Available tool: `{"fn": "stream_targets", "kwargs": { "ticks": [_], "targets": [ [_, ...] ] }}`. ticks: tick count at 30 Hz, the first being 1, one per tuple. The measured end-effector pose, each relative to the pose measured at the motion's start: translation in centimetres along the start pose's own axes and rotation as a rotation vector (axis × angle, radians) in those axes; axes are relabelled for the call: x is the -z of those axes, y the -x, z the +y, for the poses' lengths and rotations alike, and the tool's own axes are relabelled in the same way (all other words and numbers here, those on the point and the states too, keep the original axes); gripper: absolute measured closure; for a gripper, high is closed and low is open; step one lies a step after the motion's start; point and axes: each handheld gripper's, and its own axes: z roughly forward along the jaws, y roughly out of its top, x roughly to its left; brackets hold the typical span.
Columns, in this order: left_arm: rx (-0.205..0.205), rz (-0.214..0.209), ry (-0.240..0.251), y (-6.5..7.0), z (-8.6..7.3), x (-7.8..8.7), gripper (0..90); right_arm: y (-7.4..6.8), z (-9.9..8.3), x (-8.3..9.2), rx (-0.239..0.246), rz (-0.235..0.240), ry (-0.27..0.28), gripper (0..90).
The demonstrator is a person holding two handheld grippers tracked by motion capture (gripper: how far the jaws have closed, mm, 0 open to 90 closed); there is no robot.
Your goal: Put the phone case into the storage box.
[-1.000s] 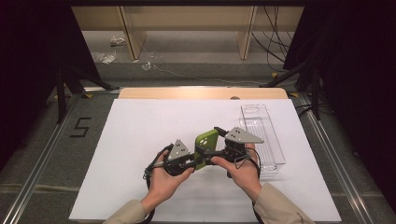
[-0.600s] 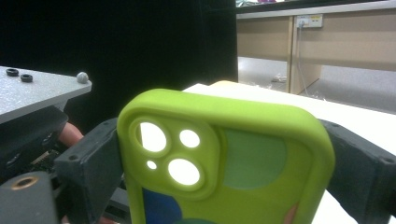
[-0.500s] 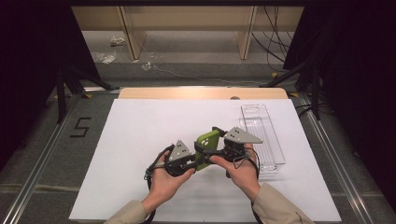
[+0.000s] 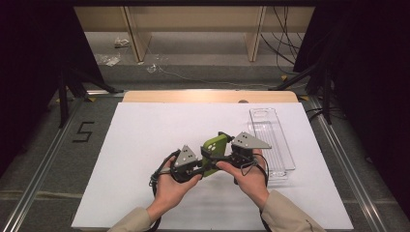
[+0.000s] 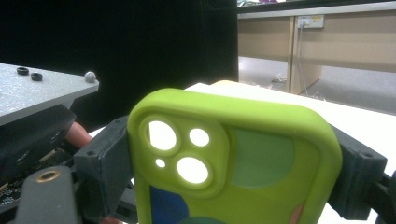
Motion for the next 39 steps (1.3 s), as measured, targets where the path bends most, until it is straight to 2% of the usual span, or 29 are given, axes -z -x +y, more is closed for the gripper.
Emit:
{"fn": "stream_targets", "kwargs": {
  "ticks": [10,13,16,20,24,26,28,31,39],
  "targets": [
    [0.001,-0.009,0.011,0.0,0.1,0.1,76.1,-0.1,0.2,0.2,0.003,-0.005,0.008,17.7],
    [-0.013,0.001,0.005,-0.1,0.1,0.1,73.3,-0.1,0.3,0.2,0.009,-0.011,0.011,18.1],
    [-0.023,0.011,0.005,-0.2,0.1,0.2,63.9,0.0,0.4,0.4,0.009,-0.016,0.017,18.2],
    [-0.061,0.023,0.008,-0.4,0.1,0.5,41.9,0.4,0.7,0.7,0.009,-0.028,0.030,18.3],
    [-0.079,0.036,-0.008,-0.7,0.3,1.3,16.2,0.9,1.0,1.1,0.005,-0.038,0.039,18.3],
    [-0.075,0.041,-0.004,-1.1,0.2,1.9,12.7,1.1,1.2,1.3,0.003,-0.042,0.044,18.3],
    [-0.078,0.048,-0.008,-1.4,0.0,2.3,5.4,1.3,1.3,1.4,0.002,-0.048,0.050,18.3],
    [-0.087,0.040,-0.013,-2.0,-0.4,3.2,0.0,1.5,1.5,1.7,-0.001,-0.056,0.056,18.3],
    [-0.094,0.078,-0.020,-3.5,-1.7,5.2,0.0,2.1,1.9,2.2,-0.003,-0.076,0.068,18.3]
  ]
}}
